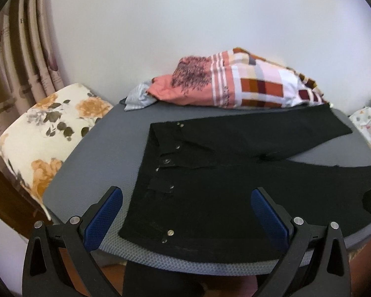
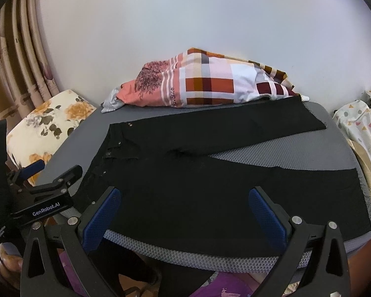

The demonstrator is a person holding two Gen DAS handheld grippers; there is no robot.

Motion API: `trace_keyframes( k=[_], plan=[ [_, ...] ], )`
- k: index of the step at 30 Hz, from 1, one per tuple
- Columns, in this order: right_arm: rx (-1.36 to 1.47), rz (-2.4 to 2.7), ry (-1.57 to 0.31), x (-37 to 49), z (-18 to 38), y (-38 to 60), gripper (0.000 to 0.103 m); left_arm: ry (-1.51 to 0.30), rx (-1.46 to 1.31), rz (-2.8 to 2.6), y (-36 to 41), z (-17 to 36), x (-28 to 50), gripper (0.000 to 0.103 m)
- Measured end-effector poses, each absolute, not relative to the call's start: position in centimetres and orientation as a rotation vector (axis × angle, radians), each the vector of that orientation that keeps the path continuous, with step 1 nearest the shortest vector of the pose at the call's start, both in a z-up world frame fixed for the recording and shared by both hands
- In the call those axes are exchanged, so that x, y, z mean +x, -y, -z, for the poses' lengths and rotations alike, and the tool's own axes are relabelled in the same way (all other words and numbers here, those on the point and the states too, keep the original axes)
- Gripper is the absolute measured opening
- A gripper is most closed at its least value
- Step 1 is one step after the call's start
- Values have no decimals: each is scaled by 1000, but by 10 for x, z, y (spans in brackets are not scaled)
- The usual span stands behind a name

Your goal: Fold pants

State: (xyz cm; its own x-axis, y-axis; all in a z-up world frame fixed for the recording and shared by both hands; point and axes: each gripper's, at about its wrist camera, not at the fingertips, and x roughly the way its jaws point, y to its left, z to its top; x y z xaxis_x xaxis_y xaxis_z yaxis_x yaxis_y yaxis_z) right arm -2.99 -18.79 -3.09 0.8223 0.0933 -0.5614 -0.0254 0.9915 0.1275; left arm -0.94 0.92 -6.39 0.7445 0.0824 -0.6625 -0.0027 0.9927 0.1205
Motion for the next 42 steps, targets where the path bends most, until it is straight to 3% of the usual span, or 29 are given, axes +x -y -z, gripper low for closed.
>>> trace_keyframes(
  k=[9, 42],
  plan=[
    [149, -65, -650, -18, 42, 192, 103, -826, 27, -62, -24, 82, 12, 103],
    [136, -94, -749, 17, 71, 187, 103, -880, 87, -47, -48, 107, 68, 103]
  ],
)
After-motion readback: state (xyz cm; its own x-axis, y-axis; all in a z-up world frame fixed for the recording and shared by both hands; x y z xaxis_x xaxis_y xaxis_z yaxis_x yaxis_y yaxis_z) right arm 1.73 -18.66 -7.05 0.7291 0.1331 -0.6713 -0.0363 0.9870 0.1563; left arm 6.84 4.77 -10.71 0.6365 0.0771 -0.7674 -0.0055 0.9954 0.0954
